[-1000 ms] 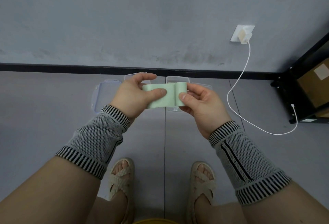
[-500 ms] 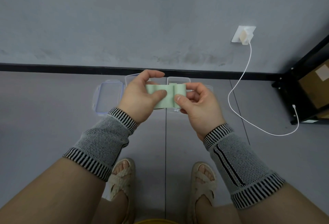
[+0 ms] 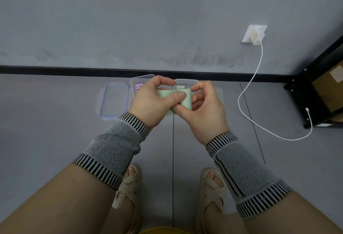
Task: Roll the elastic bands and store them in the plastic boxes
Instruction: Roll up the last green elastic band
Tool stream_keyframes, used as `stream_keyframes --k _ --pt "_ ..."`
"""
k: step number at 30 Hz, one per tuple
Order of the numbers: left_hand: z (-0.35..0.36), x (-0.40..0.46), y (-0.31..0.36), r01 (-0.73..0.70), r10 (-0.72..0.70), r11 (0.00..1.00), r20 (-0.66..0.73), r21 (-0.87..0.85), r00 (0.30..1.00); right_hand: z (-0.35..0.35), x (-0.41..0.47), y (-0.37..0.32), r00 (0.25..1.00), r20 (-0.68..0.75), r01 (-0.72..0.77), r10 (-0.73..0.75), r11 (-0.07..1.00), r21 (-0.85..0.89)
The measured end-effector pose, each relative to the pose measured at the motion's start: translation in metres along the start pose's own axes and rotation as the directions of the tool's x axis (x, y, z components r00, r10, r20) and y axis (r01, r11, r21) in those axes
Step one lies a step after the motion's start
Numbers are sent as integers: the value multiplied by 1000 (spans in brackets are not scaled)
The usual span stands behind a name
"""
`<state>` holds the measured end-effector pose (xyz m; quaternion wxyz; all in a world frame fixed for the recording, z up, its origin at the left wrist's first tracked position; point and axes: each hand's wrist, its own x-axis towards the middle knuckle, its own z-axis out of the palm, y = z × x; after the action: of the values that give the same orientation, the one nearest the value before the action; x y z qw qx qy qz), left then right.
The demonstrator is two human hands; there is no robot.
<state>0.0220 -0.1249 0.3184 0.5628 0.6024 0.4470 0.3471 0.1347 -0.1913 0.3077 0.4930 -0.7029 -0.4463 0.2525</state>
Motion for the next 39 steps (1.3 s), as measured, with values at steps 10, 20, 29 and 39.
stream_keyframes --k 10,20,29,39 --pt "-12 -2 1 108 -98 990 112 -92 989 -6 -3 6 941 232 297 -245 928 -227" --pt "-16 -2 2 133 -119 986 138 -99 983 -8 1 8 956 187 268 -227 934 -234" --pt "-24 1 4 204 -172 950 149 -235 974 -17 0 1 964 157 220 -213 975 -29" --pt "-7 -5 2 100 -83 984 123 -144 989 -8 1 13 957 165 272 -239 938 -217"
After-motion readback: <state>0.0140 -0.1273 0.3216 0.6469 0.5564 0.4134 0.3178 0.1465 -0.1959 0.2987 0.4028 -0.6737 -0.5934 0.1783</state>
